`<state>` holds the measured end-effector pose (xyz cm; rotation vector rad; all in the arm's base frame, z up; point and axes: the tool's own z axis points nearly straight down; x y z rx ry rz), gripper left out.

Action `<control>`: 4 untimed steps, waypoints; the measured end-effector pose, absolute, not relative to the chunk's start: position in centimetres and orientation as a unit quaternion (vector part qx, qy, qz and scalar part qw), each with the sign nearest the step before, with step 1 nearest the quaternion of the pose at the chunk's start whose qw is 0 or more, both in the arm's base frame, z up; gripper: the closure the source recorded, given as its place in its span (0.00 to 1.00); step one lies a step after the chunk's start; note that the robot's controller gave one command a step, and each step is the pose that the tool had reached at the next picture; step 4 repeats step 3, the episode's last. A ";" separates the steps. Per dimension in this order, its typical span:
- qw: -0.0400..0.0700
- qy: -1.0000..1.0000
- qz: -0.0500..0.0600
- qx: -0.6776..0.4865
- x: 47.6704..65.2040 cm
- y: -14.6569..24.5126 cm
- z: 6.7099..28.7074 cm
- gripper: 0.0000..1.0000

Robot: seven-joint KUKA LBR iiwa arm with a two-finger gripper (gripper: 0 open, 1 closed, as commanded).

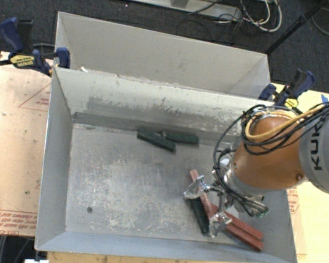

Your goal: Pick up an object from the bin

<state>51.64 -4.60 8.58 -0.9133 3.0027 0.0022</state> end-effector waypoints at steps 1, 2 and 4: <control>0.002 0.880 0.001 -0.475 54.2 -10.2 8.0 1.00; 0.002 0.880 0.001 -0.475 54.2 -10.2 8.0 1.00; 0.002 0.862 0.000 -0.507 53.1 -11.3 20.5 1.00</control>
Offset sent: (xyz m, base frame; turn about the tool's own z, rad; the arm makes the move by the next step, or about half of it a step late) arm 0.0000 0.0000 0.0000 0.0000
